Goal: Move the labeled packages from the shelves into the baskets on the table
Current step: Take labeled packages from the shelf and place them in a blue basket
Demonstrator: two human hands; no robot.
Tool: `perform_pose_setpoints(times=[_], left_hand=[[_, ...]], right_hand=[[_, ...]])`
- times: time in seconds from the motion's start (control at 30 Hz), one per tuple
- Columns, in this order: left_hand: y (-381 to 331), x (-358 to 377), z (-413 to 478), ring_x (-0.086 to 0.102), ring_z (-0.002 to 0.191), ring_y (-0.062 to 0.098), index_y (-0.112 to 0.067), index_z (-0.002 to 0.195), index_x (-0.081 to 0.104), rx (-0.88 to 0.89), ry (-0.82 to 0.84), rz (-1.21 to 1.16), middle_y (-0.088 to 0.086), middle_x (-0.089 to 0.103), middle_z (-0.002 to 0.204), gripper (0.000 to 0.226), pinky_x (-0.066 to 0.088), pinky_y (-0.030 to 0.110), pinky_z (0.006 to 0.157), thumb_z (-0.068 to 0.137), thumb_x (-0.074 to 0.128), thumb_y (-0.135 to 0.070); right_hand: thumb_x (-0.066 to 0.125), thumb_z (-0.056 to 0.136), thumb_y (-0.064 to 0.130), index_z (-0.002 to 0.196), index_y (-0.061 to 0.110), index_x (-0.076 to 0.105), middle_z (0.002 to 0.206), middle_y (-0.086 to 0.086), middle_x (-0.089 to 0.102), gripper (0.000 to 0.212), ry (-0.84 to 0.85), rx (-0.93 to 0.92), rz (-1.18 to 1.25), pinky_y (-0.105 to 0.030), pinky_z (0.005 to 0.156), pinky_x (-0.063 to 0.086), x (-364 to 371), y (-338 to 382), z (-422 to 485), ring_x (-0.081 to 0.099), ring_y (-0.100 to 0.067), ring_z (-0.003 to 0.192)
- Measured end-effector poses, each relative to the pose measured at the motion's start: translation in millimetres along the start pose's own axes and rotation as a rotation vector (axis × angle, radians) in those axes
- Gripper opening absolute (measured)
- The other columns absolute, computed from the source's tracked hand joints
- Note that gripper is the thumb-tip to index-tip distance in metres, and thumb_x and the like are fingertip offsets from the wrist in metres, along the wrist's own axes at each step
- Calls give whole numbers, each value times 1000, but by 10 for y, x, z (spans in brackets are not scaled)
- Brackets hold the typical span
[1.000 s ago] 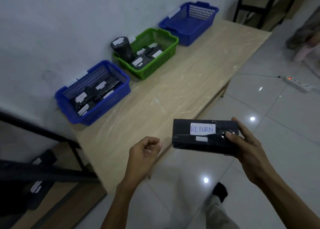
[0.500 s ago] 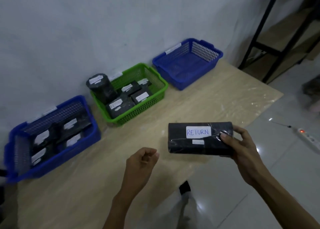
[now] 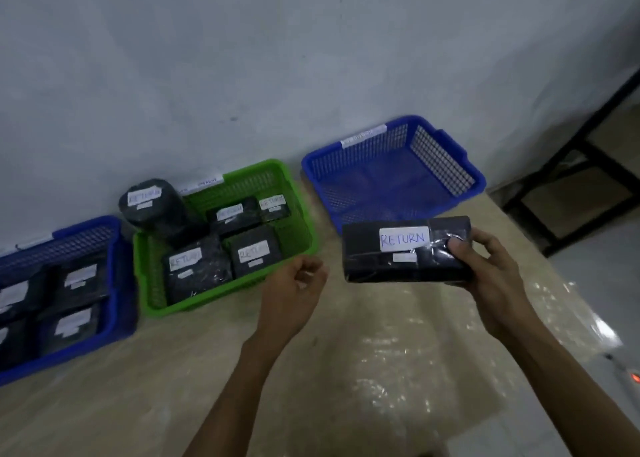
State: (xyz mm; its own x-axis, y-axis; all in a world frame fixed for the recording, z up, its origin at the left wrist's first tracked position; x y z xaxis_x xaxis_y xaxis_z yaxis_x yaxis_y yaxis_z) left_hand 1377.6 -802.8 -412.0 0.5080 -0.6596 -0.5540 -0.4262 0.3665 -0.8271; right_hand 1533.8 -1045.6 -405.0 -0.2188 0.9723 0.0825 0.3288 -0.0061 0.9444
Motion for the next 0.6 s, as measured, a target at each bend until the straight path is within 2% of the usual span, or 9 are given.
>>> perform_pose_setpoints(times=[0.1,0.17,0.23,0.33,0.4,0.5,0.6], left_hand=[[-159,233,421,62,84,13,-18,94,69,37,-78,147,-3,69,89,11,47,27,74,86,68,-25],[-260,384,632,60,94,24,-15,100,69,60,-153,319,3,68,97,21,41,34,82,84,68,-28],[-321,544,844,58,102,28,-16,106,68,79,-197,503,4,66,105,39,30,35,88,79,64,-44],[-231,822,1102,45,124,24,-18,129,55,49,-60,705,5,54,130,77,12,45,112,73,50,-71],[-178,927,1149,37,132,23,-17,138,46,17,-6,743,7,45,140,96,0,52,116,68,39,-82],[-178,1034,1131,29,140,26,-13,143,39,6,8,769,12,36,149,116,-19,48,112,58,32,-93],[-125,1111,1129,32,140,33,-8,144,38,1,64,851,18,37,149,126,-17,50,113,54,36,-96]], right_hand=[[67,82,23,119,13,57,104,-9,70,39,64,6,-36,-39,73,56,28,127,662,68,-23,89],[68,81,23,122,12,55,111,-7,67,44,106,33,-39,-39,73,57,81,167,1105,67,-24,95],[70,80,22,123,11,55,117,-9,64,47,157,37,-40,-38,70,59,149,172,1511,66,-25,99],[70,82,20,120,10,56,118,-6,63,42,180,61,-76,-31,67,60,295,133,2017,65,-22,100],[69,83,20,113,13,58,112,-3,64,32,192,82,-123,-26,64,58,403,70,2270,65,-20,97],[70,84,22,114,17,56,112,-4,64,34,184,159,-172,-24,60,56,540,-139,2584,64,-20,96],[65,88,27,123,16,52,124,-7,59,39,241,238,-273,-31,69,55,745,-335,2748,59,-20,99]])
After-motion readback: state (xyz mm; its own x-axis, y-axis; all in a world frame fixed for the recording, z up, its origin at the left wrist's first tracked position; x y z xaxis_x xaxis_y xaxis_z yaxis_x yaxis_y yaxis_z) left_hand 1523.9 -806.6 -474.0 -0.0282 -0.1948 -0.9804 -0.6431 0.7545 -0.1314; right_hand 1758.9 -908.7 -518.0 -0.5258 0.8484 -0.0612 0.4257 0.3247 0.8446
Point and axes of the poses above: each hand's wrist, its own z-axis towards the middle knuckle, its own x-axis out of the palm, y = z × x, the point moved 6 cm from there along z, towards the middle knuckle
